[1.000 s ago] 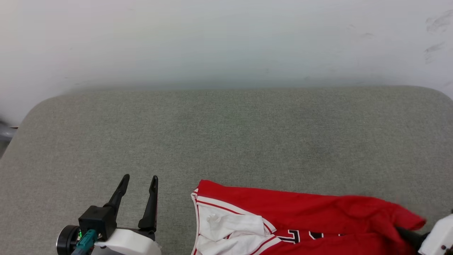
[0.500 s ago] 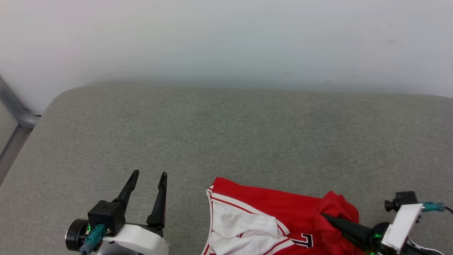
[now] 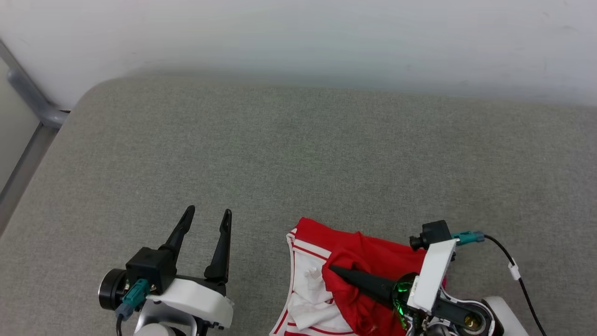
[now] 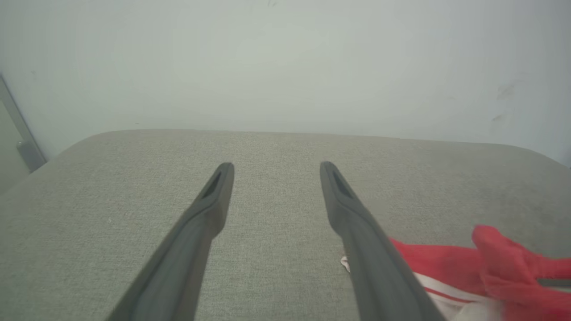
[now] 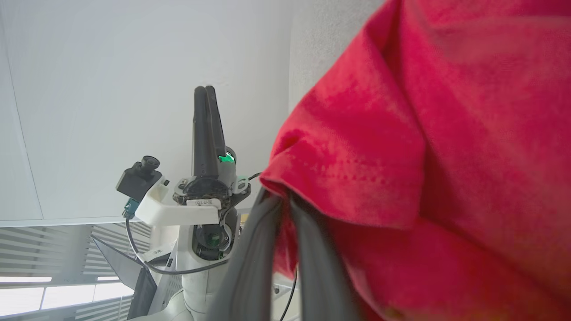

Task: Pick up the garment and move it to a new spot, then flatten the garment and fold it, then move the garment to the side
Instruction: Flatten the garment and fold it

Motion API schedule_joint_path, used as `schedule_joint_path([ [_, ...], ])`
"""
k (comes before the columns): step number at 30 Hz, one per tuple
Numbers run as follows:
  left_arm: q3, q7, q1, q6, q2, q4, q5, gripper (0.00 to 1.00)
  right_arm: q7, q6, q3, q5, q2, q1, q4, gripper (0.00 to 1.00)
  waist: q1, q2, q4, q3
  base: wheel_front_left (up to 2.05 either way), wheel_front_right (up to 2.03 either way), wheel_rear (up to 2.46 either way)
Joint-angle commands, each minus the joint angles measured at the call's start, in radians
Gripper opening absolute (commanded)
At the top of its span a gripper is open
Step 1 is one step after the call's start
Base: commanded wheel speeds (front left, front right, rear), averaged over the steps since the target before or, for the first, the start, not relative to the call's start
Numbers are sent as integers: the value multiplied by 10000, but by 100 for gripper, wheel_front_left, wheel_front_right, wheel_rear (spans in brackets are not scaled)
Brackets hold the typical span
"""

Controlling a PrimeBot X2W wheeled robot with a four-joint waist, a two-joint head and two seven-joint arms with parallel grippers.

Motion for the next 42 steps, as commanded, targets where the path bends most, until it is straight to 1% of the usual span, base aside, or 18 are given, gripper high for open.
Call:
schedule_joint_path([
  [1,-14,-59,-130,-39,-36,27,8,100,-136,-1,61,-51,4,-136,31,0,-1,0,70,158,0,0,0],
  [5,-19,-148,-329,-55,-113,135,4,100,-725,-1,449,-467,2,-345,315,0,-1,0,118,397,0,0,0],
  [6,-30,-159,-349,-65,-128,166,6,100,-825,-1,516,-595,3,-372,373,3,-1,0,119,428,0,0,0],
  [7,-36,-180,-361,-73,-137,200,5,100,-933,-1,570,-715,1,-377,405,28,-1,0,115,455,0,0,0],
  [8,-37,-205,-385,-84,-139,230,3,100,-1066,-1,590,-824,-8,-376,446,57,-1,0,107,478,0,0,0],
  [9,-40,-207,-418,-91,-154,266,-16,100,-1169,-1,633,-921,-16,-390,468,100,-1,0,99,496,0,0,0],
  [12,-23,-238,-486,-123,-168,383,-58,100,-1623,-1,671,-1111,-32,-435,371,100,-1,0,67,503,0,0,0],
  [14,-31,-269,-477,-141,-162,459,-61,100,-1738,-1,819,-1164,-73,-391,333,100,-1,0,42,453,0,0,0],
  [18,-17,-283,-400,-104,-101,501,-69,100,-2115,-1,1201,-1486,-334,-285,-160,100,-1,0,-50,287,0,0,0],
  [20,-8,-280,-340,-79,-86,546,-84,100,-2532,-1,1445,-1812,-524,-228,-568,100,-1,0,-114,177,0,0,0],
  [24,30,-296,-248,-14,-46,554,-90,100,-4014,-1,1872,-3260,-1188,-137,-1206,100,-1,0,-262,-32,0,0,0],
  [27,98,-310,-119,85,-13,549,-104,100,-5273,-1,1781,-4707,-1683,-64,-1159,100,-1,0,-442,-215,0,0,0],
  [30,179,-310,15,209,7,526,-132,100,-6260,-3,1251,-6266,-1999,117,-856,100,-1,0,-663,-406,0,0,0],
  [33,241,-338,171,347,7,472,-105,100,-6971,-3,183,-7702,-2102,389,-627,100,-1,0,-883,-575,0,0,0],
  [35,281,-353,287,467,-2,403,-61,100,-7298,-1,-644,-8671,-2028,630,-642,100,-1,0,-1045,-690,0,0,0],
  [38,318,-368,447,627,4,315,-21,100,-7690,-3,-1845,-9886,-1802,992,-1021,100,-1,0,-1254,-832,0,0,0],
  [40,370,-388,608,702,59,277,-1,100,-7901,-3,-2423,-10551,-1627,1255,-1473,100,-1,0,-1393,-954,0,0,0],
  [42,418,-381,684,774,109,198,77,100,-8062,-3,-2870,-10981,-1452,1485,-1972,100,-1,0,-1510,-1010,0,0,0],
])
